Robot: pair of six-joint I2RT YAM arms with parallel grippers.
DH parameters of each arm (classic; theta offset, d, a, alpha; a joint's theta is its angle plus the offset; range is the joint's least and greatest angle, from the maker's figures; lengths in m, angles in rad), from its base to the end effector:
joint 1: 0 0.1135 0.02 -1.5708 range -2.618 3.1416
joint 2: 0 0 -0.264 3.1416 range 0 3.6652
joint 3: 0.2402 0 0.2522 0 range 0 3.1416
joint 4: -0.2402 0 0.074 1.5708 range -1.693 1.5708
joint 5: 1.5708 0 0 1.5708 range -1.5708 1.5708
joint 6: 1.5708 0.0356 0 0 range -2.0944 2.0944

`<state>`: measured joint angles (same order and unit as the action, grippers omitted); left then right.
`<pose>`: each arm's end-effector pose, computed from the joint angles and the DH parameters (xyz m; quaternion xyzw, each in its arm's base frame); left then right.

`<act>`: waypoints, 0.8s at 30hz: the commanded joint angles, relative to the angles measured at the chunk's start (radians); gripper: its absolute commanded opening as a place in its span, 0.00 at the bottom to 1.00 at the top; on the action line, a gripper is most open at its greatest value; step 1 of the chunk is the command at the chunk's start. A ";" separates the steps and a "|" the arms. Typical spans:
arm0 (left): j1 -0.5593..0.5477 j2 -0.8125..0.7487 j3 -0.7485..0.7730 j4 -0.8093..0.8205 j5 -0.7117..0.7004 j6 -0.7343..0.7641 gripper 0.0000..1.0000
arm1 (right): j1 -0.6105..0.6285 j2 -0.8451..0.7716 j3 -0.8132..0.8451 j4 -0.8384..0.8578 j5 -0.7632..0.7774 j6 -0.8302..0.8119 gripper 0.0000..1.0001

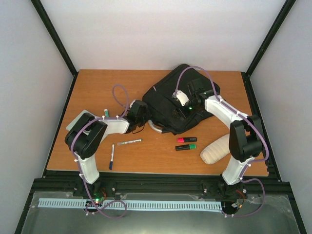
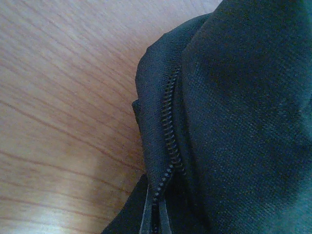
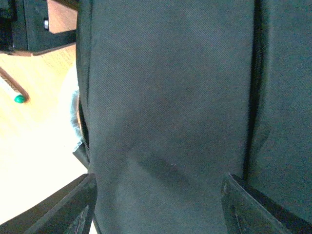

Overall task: Pack the student bag
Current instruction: Adjust the student bag at the center of the board, then move the stationery to the center of the board.

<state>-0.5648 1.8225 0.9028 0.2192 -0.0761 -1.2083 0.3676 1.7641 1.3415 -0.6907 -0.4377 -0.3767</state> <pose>0.3103 -0.1934 0.1401 -0.3018 0.8546 -0.3046 0.2930 0.3358 0.1455 0.2315 -0.3916 0.8677 0.2104 0.2223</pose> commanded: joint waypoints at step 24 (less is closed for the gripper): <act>0.331 -0.493 -0.012 -0.761 -0.046 0.293 0.99 | 0.016 -0.218 -0.163 0.124 -0.058 -0.045 0.68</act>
<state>-0.3443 1.3720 0.9199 -0.4232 -0.0605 -0.9531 0.3756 1.5600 1.1919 -0.5850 -0.4629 -0.3985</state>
